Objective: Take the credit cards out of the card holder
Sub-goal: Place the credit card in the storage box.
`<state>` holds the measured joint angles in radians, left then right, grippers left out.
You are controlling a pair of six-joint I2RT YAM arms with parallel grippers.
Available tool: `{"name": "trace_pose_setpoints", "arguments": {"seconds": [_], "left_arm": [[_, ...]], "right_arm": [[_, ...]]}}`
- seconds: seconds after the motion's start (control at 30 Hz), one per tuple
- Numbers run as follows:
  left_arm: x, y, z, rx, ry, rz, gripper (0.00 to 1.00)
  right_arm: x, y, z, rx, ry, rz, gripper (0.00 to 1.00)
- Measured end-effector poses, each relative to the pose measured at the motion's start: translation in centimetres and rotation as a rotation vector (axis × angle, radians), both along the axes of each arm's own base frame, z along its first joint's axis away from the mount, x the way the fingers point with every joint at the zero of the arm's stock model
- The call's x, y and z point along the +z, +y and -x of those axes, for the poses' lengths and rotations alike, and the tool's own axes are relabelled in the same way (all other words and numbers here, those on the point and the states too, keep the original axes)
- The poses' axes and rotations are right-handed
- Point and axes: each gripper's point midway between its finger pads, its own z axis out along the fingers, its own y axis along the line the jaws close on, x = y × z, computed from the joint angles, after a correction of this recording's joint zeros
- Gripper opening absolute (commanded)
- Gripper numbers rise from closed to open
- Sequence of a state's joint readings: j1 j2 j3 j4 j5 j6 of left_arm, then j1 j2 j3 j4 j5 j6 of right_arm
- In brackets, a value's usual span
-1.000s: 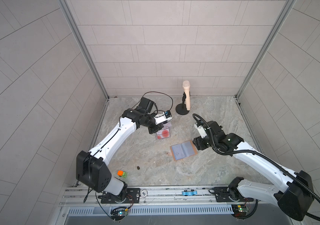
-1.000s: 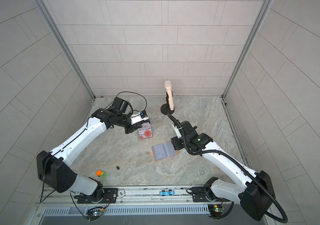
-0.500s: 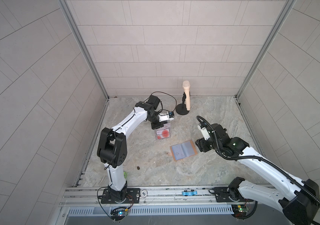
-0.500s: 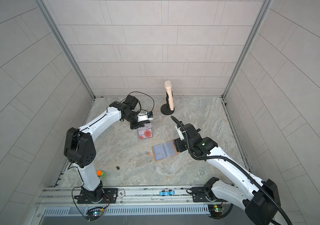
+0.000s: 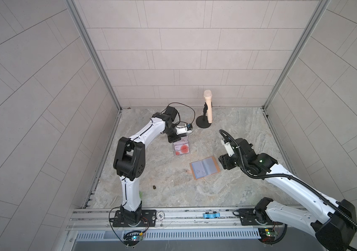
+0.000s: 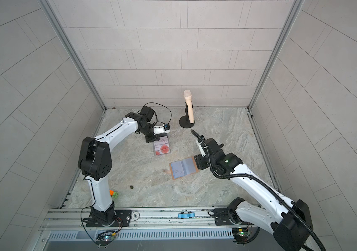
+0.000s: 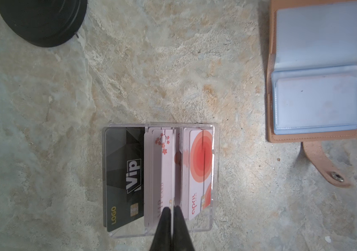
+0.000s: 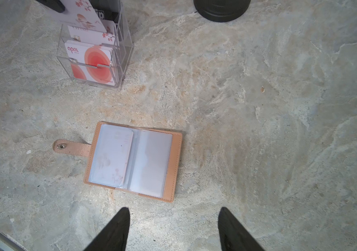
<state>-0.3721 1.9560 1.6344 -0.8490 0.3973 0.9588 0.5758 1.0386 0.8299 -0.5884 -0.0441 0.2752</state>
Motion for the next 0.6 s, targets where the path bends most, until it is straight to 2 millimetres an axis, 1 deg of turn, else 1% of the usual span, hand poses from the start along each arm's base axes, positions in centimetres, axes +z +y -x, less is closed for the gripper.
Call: {"name": "trace_pose_setpoints", "arguments": {"seconds": [0.4,0.6], "left_arm": [[-1.1,-0.3,-0.7,0.024,0.005,0.003,0.00],[-1.1,-0.3,-1.0,0.033,-0.002,0.005,0.00]], "right_arm": [[0.1,-0.1,-0.1,-0.010,-0.003,0.000,0.68],[0.2,-0.1,0.0,-0.010,-0.007,-0.003,0.67]]}}
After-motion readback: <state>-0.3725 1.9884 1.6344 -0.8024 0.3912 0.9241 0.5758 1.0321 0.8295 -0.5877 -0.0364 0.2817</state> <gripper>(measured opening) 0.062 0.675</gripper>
